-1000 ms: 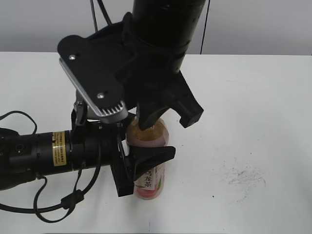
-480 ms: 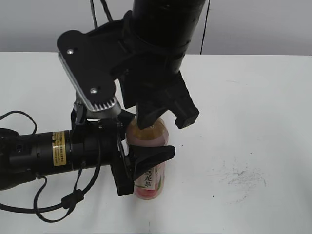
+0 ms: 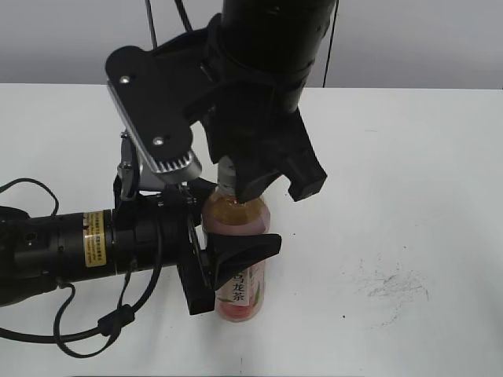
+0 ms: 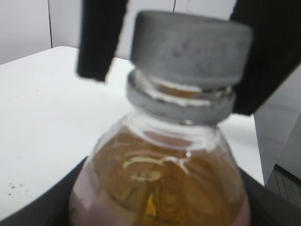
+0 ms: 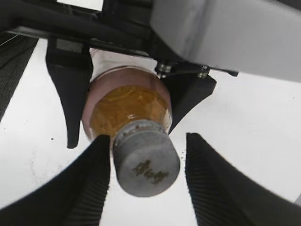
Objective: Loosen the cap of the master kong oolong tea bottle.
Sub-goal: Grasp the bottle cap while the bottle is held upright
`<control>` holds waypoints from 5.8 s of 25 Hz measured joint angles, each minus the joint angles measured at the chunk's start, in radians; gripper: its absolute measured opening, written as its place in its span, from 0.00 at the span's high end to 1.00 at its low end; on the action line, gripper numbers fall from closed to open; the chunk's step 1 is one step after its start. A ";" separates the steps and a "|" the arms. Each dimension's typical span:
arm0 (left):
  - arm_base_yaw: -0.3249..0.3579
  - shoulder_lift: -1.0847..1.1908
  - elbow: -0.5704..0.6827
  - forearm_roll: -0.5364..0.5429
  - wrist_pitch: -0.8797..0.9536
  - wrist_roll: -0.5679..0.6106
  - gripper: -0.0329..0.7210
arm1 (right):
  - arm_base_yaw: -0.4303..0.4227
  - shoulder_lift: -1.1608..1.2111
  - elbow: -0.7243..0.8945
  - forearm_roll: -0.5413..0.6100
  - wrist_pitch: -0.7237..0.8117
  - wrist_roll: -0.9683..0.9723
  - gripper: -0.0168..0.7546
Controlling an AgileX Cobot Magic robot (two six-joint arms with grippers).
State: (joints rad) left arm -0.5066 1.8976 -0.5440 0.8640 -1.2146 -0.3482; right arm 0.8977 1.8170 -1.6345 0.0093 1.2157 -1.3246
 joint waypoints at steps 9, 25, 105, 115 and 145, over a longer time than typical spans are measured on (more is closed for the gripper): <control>0.000 0.000 0.000 0.000 0.000 0.000 0.37 | 0.000 0.000 0.000 0.001 0.000 0.185 0.32; 0.000 0.000 0.000 0.000 0.000 0.000 0.37 | -0.003 0.000 0.000 0.012 0.000 0.576 0.27; 0.000 0.000 0.000 0.000 -0.001 0.000 0.37 | -0.036 -0.031 0.004 0.065 0.007 1.186 0.57; 0.000 0.000 0.000 0.000 -0.001 0.000 0.37 | -0.036 -0.031 0.004 0.069 0.007 1.177 0.52; 0.000 0.000 0.000 0.004 -0.001 0.002 0.37 | -0.036 -0.031 -0.002 0.075 0.009 0.201 0.63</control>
State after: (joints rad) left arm -0.5066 1.8976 -0.5440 0.8678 -1.2155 -0.3462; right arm 0.8612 1.7859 -1.6365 0.0839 1.2244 -1.1232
